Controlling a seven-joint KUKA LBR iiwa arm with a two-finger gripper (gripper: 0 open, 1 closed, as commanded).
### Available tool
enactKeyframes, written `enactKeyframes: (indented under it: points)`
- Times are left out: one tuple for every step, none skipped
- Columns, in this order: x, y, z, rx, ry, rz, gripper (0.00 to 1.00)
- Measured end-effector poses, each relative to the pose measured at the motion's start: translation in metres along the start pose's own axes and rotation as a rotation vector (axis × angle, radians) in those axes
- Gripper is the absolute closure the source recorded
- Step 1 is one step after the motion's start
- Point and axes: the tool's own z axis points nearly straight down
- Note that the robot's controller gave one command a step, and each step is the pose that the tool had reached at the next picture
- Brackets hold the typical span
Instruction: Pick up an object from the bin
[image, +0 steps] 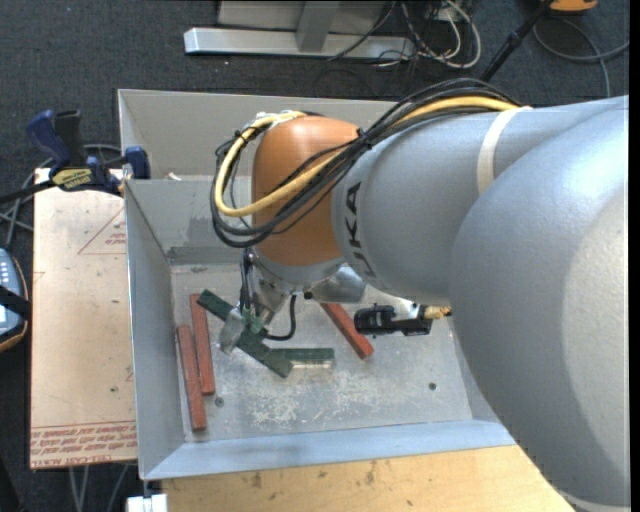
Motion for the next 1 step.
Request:
enactKeyframes:
  points:
    - [-0.0126,-0.0318,-0.0456,-0.004,-0.002,0.049,1.0]
